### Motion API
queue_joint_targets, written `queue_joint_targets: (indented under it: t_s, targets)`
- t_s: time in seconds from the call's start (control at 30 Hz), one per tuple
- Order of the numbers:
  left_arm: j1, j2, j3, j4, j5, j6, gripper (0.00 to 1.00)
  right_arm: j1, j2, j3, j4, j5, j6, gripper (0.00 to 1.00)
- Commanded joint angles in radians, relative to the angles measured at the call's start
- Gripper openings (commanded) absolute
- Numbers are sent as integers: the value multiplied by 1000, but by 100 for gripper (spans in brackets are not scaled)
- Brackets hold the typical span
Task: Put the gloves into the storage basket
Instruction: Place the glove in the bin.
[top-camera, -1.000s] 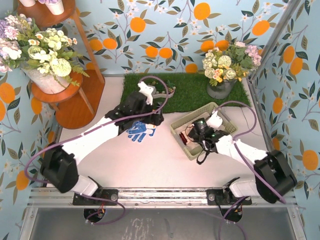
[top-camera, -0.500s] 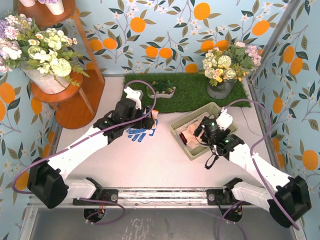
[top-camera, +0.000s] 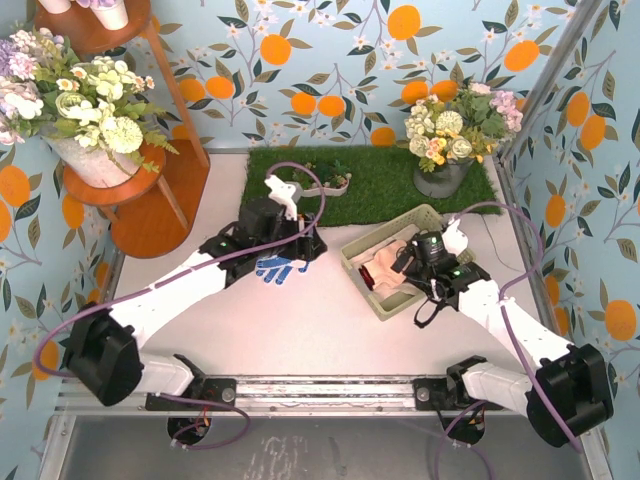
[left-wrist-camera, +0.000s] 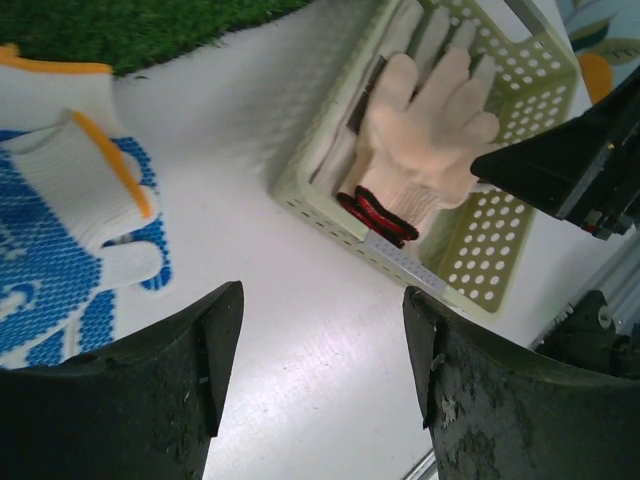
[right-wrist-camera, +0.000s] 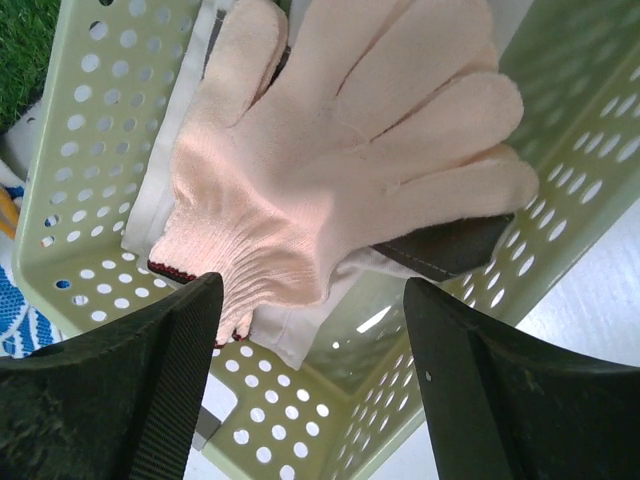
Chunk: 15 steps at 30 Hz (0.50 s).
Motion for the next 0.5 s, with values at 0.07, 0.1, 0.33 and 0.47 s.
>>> queue_joint_targets:
  t_s: [0.07,0.1,0.33,0.47]
  targets:
    - [-50,87,54,192,114,-43,65,-2,-26,33,-25,-11,153,68]
    - [-59,104,62,201,117,-43,64,-2,-21,32,-28,-7,163,68]
    - [-115,234,130,270,159,-50,54,-1,25,25,-28,40,215,63]
    - [-139,310,177,291,171,-55,49,0,65,6,20,49,233,58]
